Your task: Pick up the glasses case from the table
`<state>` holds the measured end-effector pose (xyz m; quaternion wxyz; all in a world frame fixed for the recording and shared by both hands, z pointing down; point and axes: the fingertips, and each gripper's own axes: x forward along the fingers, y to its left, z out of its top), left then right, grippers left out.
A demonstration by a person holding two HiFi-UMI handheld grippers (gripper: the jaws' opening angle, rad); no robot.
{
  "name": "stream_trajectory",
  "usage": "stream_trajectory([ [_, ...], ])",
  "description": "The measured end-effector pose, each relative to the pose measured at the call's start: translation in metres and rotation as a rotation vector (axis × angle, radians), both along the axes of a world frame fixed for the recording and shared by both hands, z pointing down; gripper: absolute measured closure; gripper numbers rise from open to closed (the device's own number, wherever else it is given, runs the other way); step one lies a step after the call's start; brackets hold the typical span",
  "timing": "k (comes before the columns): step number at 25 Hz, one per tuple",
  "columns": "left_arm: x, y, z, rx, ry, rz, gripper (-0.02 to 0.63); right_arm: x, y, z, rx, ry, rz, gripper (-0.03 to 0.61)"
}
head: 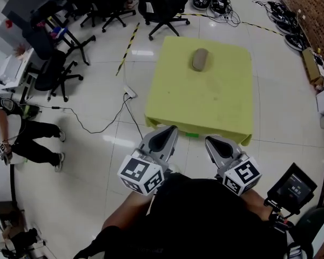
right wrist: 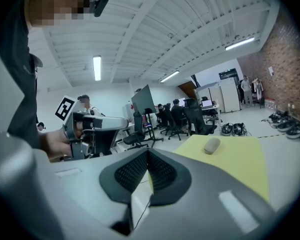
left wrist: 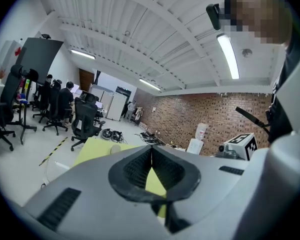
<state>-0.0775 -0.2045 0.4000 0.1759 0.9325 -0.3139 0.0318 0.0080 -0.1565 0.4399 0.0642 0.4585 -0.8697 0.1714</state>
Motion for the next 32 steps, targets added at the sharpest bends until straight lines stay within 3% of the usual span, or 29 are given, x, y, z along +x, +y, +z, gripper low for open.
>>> stream_trajectory([
  [8, -0.030, -0.040, -0.004, -0.010, 0.033, 0.039, 0.606, -0.030, -0.032, -0.008, -0.007, 0.040, 0.036, 0.577],
  [18, -0.074, -0.068, 0.025, -0.048, 0.058, 0.054, 0.606, -0.072, -0.052, 0.011, -0.039, 0.090, 0.054, 0.577],
  [32, -0.090, -0.087, 0.030, -0.054, 0.096, 0.052, 0.606, -0.085, -0.068, 0.012, -0.052, 0.131, 0.053, 0.577],
])
